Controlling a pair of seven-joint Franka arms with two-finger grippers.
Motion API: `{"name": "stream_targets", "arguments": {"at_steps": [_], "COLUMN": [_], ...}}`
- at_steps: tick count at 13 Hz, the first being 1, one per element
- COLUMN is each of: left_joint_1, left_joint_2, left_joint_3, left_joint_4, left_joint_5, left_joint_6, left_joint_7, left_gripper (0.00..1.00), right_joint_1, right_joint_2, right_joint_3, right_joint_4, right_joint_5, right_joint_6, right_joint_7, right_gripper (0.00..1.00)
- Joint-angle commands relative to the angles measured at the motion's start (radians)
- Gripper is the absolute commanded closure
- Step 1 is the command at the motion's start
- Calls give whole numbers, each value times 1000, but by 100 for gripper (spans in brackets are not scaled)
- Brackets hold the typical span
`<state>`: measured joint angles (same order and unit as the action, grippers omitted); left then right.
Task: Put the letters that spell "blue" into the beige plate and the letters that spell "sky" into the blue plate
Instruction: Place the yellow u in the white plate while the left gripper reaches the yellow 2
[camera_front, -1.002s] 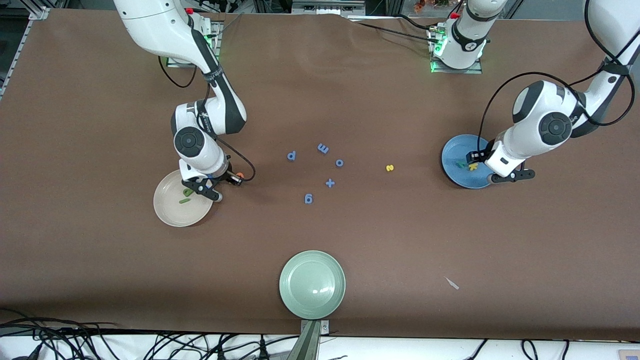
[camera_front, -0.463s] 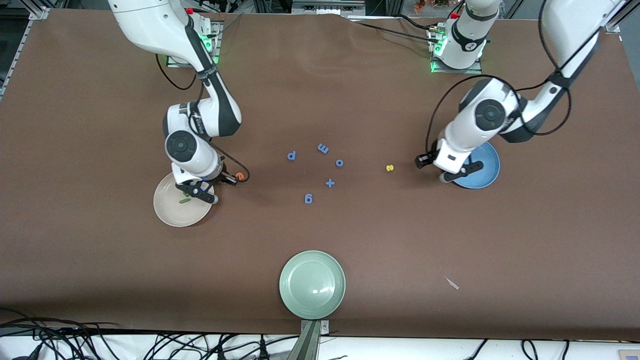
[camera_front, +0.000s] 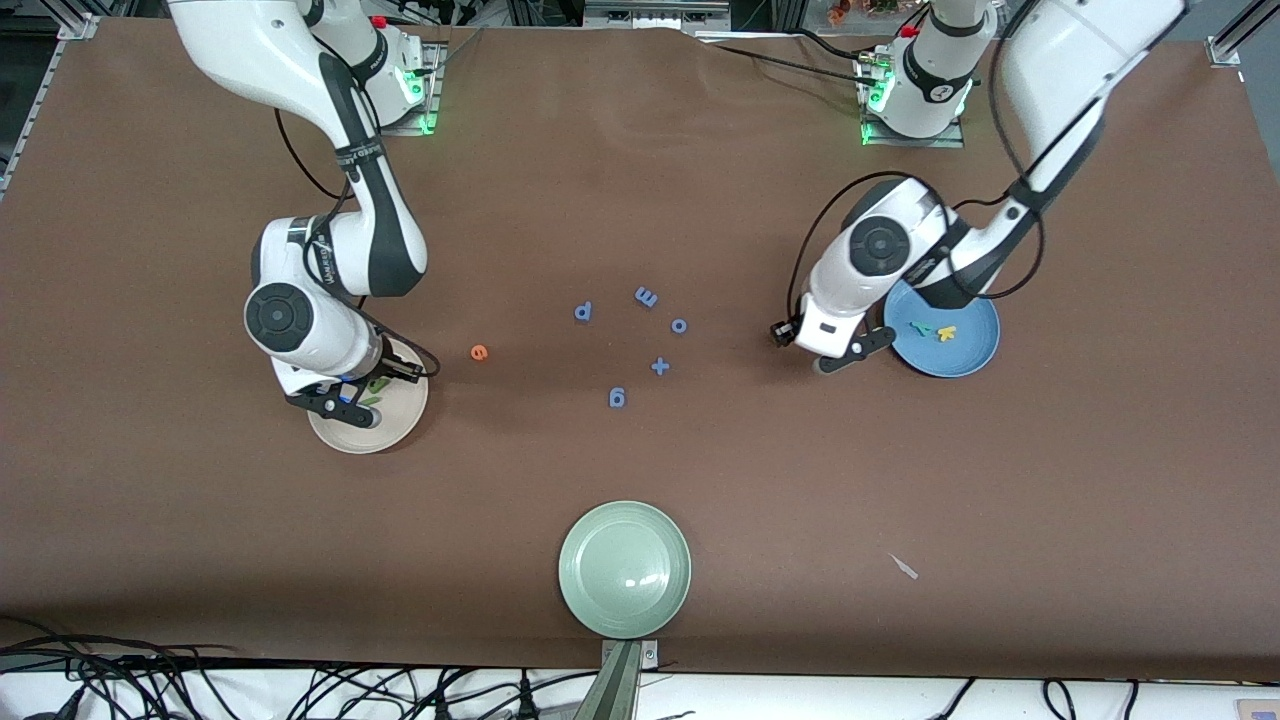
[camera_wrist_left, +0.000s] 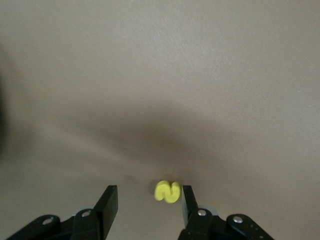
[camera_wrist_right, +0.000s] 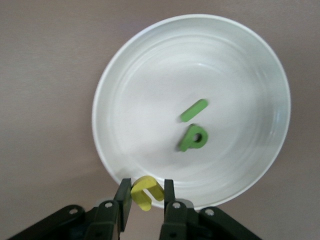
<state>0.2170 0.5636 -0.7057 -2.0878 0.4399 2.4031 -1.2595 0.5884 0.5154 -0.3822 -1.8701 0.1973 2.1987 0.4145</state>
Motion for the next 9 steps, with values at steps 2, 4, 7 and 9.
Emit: {"name": "stream_targets", "arguments": {"at_steps": [2,4,7,9], "left_joint_1": [-108,-108,-107,-102], "left_joint_2": [41,45,62,62], "left_joint_3": [86,87,88,86], "left_joint_4": [49,49,49,49], "left_joint_5": [37,48,86,86], "left_joint_6": [-7,-7,-7,-7], "left_joint_7": [-67,-67,-81,-89], "left_gripper": [40,41,42,44], "right_joint_1": [2,13,63,73], "right_joint_2": [8,6,11,28], "right_joint_3": [5,11,42,86], "right_joint_4": [6,9,31,28], "right_joint_5": [19,27,33,34], "right_joint_6": [-4,-7,1,44], "right_joint_7": [-10,27,180,266], "right_gripper": [40,35,35,35]}}
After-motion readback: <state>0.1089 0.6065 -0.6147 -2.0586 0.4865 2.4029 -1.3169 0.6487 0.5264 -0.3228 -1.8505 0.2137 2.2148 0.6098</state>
